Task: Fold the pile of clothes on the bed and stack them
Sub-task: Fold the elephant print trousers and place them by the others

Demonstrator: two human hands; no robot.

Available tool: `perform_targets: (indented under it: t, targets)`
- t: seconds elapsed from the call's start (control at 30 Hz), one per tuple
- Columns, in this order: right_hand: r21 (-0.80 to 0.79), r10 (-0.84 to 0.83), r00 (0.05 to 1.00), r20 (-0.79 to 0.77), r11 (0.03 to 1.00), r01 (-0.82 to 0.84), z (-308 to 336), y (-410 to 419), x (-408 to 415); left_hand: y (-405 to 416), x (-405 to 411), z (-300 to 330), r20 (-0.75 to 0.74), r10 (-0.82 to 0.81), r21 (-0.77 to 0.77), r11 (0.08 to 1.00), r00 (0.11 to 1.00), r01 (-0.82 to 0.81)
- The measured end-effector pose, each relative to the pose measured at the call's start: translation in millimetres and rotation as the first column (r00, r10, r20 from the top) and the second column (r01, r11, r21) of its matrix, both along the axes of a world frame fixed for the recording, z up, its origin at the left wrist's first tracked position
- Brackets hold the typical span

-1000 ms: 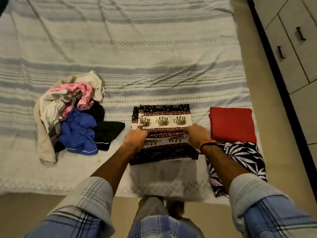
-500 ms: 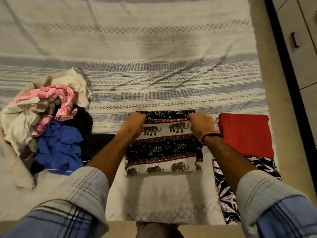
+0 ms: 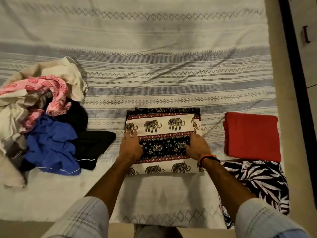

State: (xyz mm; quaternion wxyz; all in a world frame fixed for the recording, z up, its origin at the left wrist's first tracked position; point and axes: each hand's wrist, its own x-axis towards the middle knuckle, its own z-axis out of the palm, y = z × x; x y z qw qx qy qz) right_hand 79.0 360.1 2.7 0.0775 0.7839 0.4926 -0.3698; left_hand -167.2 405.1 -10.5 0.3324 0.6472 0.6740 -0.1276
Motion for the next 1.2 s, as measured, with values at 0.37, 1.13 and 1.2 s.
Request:
perform_targets:
  t: [0.37,1.13,1.2]
  targets:
    - [0.085,-0.393,0.918,-0.052,0.914,0.397,-47,-25,0,-14,-21,-50,0.198,0.597,-0.101,0.801,0.778,-0.59]
    - [0.153,-0.424,0.862,-0.278,0.866,0.476,-27,-25,-17,-24,11,-21,0.405,0.675,-0.223,0.727,0.617,-0.649]
    - [0.174,-0.416,0.859,-0.297,0.861,0.477,-14,-30,-16,-28,14,-6,0.419,0.672,-0.23,0.729,0.61,-0.645]
